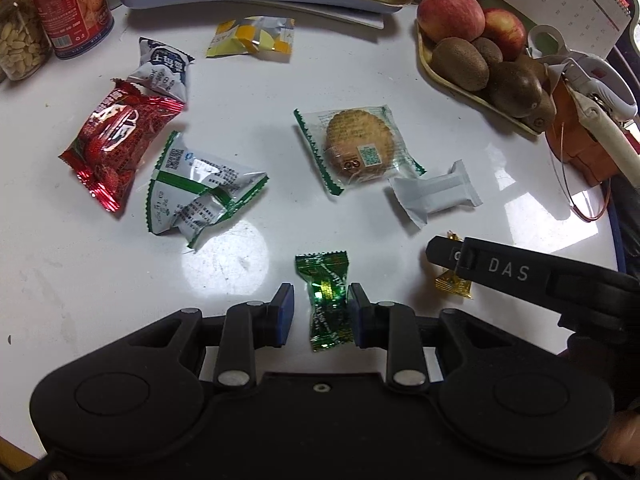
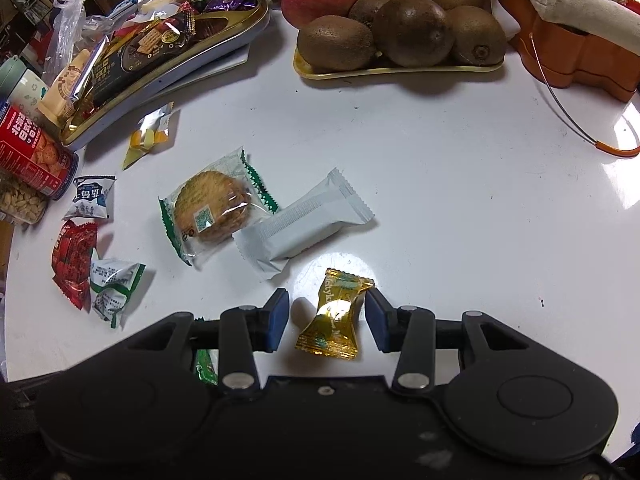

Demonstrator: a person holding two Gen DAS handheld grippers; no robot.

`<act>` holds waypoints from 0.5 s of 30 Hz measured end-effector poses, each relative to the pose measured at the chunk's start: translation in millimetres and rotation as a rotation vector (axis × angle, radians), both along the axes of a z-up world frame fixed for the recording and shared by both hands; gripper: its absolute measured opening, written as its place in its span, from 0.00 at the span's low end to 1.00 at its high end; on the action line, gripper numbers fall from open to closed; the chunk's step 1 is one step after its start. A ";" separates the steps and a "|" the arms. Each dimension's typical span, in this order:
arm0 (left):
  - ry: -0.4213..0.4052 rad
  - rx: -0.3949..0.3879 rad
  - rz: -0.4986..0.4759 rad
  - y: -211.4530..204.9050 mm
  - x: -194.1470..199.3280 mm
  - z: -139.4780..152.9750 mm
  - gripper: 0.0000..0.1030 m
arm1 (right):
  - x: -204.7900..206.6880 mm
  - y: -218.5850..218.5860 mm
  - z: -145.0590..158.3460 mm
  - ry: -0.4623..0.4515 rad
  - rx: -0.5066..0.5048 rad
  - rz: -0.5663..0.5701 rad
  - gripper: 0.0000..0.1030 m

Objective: Organize snacks
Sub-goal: 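Grasp the green wrapped candy with the left gripper while the right grasps the gold candy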

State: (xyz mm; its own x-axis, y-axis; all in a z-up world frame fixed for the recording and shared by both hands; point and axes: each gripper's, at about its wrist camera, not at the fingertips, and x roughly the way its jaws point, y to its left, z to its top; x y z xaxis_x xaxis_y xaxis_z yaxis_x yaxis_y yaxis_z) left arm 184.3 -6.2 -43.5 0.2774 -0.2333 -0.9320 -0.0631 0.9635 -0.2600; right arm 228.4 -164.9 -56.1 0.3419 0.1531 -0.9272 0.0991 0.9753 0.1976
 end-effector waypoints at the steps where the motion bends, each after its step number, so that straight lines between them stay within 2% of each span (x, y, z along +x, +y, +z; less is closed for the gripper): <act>1: -0.007 -0.012 -0.003 -2.0 0.4 -0.2 0.36 | 0.2 -0.6 0.0 0.000 0.003 -0.001 0.45; 8: 0.003 0.031 -0.031 -16.5 4.8 -8.6 0.35 | 0.5 -1.1 0.0 -0.002 0.010 0.000 0.45; 10: -0.016 0.090 -0.050 -21.5 4.3 -7.3 0.35 | 0.7 -1.1 0.0 -0.002 0.011 0.000 0.45; 13: -0.018 0.105 -0.061 -23.5 4.8 -8.8 0.35 | 1.3 -1.2 0.1 0.001 0.004 -0.009 0.43; 15: -0.019 0.123 -0.065 -25.4 6.0 -9.2 0.34 | 0.8 1.5 0.2 0.001 -0.026 0.004 0.36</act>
State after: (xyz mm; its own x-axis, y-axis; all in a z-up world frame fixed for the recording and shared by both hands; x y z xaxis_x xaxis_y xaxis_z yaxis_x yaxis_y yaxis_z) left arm 190.3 -31.6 -52.6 0.2829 -0.1360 -0.9495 0.0043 0.9901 -0.1405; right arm 229.1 -163.4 -55.8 0.3407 0.1306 -0.9310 0.0951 0.9804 0.1723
